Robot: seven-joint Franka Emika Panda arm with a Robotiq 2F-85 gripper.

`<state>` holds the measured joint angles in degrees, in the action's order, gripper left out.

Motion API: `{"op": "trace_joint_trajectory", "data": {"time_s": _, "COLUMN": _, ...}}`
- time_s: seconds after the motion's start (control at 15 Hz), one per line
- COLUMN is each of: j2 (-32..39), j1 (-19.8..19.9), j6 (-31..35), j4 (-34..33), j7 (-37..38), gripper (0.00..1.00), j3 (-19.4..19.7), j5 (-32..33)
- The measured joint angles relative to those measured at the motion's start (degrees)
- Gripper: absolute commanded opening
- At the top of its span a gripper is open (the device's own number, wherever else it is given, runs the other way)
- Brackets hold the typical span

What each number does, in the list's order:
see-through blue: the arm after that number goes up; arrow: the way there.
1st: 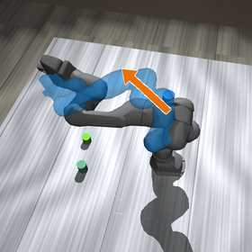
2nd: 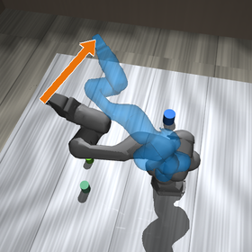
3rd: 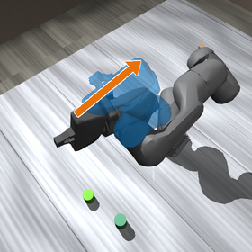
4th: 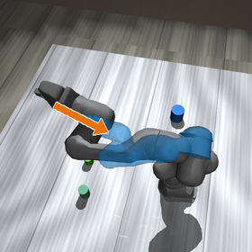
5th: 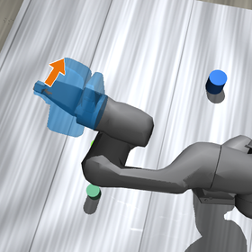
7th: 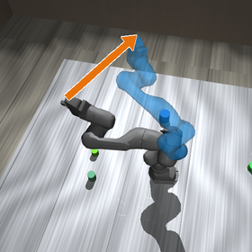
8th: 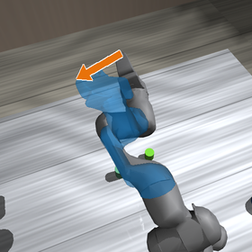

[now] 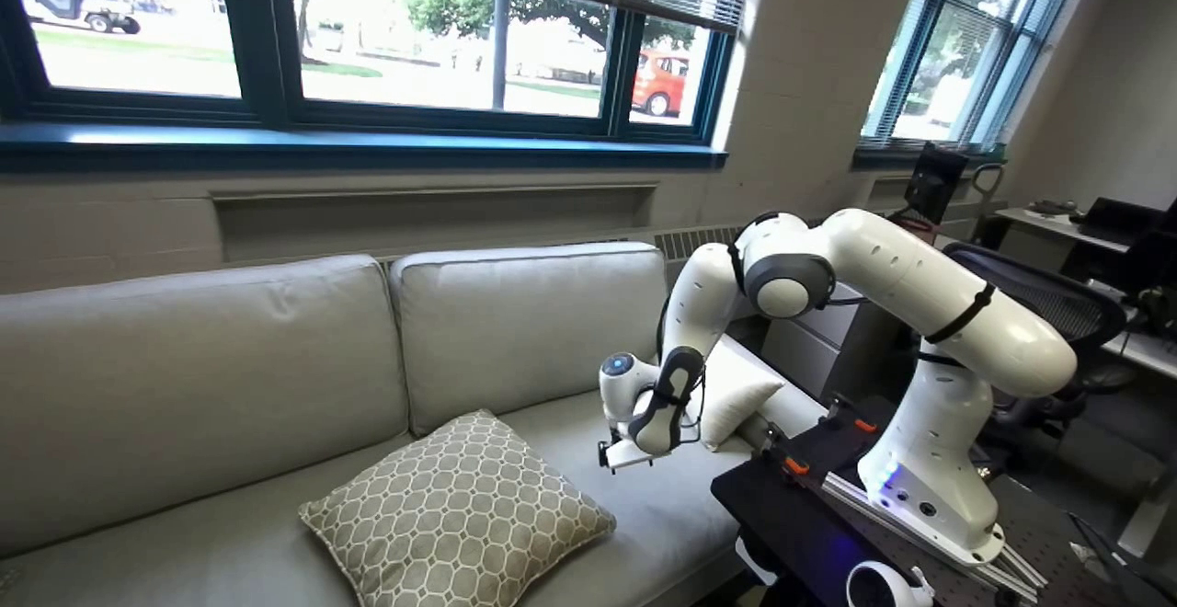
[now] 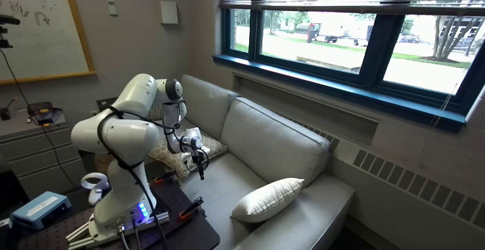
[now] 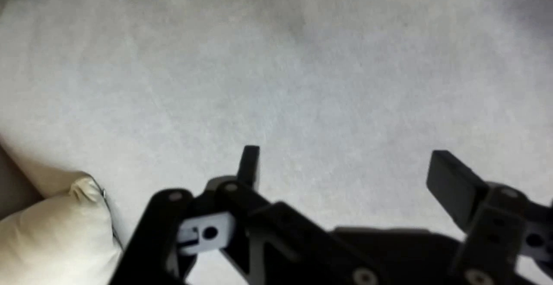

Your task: Put the pillows upright against the armrest

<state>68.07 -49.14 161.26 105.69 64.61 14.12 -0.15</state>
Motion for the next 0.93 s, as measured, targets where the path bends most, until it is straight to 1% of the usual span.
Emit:
{"op": "trace_joint_trajectory", "data": {"time_s": 0.07, "j2": 0.51, "j1": -2.36, "j6": 0.90, "j4": -0.15, "j7": 0.95, "gripper": 1.00, "j3": 1.99, "j5": 0.18}}
{"op": "trace_joint_trajectory", "data": {"time_s": 0.27, "j2": 2.91, "j1": -11.59, "j6": 1.18, "j4": -1.78, "j7": 4.44, "gripper": 1.00, "j3": 8.04, "j5": 0.42}}
{"op": "trace_joint_trajectory", "data": {"time_s": 0.33, "j2": 3.78, "j1": -13.91, "j6": 1.04, "j4": -2.82, "j7": 5.11, "gripper": 1.00, "j3": 8.95, "j5": 0.42}}
{"op": "trace_joint_trajectory", "data": {"time_s": 0.4, "j2": 4.57, "j1": -15.34, "j6": 0.94, "j4": -4.07, "j7": 5.35, "gripper": 1.00, "j3": 9.14, "j5": 0.40}}
{"op": "trace_joint_trajectory", "data": {"time_s": 0.47, "j2": 5.18, "j1": -15.89, "j6": 0.94, "j4": -5.46, "j7": 5.33, "gripper": 1.00, "j3": 8.77, "j5": 0.40}}
{"op": "trace_joint_trajectory", "data": {"time_s": 0.53, "j2": 5.65, "j1": -15.73, "j6": 1.03, "j4": -6.90, "j7": 5.06, "gripper": 1.00, "j3": 7.99, "j5": 0.40}}
{"op": "trace_joint_trajectory", "data": {"time_s": 0.67, "j2": 5.99, "j1": -13.59, "j6": 2.16, "j4": -9.67, "j7": 3.14, "gripper": 1.00, "j3": 5.13, "j5": 0.39}}
{"op": "trace_joint_trajectory", "data": {"time_s": 0.8, "j2": 5.97, "j1": -9.89, "j6": 4.18, "j4": -11.57, "j7": -0.25, "gripper": 1.00, "j3": 1.80, "j5": 0.34}}
{"op": "trace_joint_trajectory", "data": {"time_s": 0.93, "j2": 5.86, "j1": -5.14, "j6": 7.27, "j4": -12.45, "j7": -4.84, "gripper": 1.00, "j3": -1.84, "j5": 0.30}}
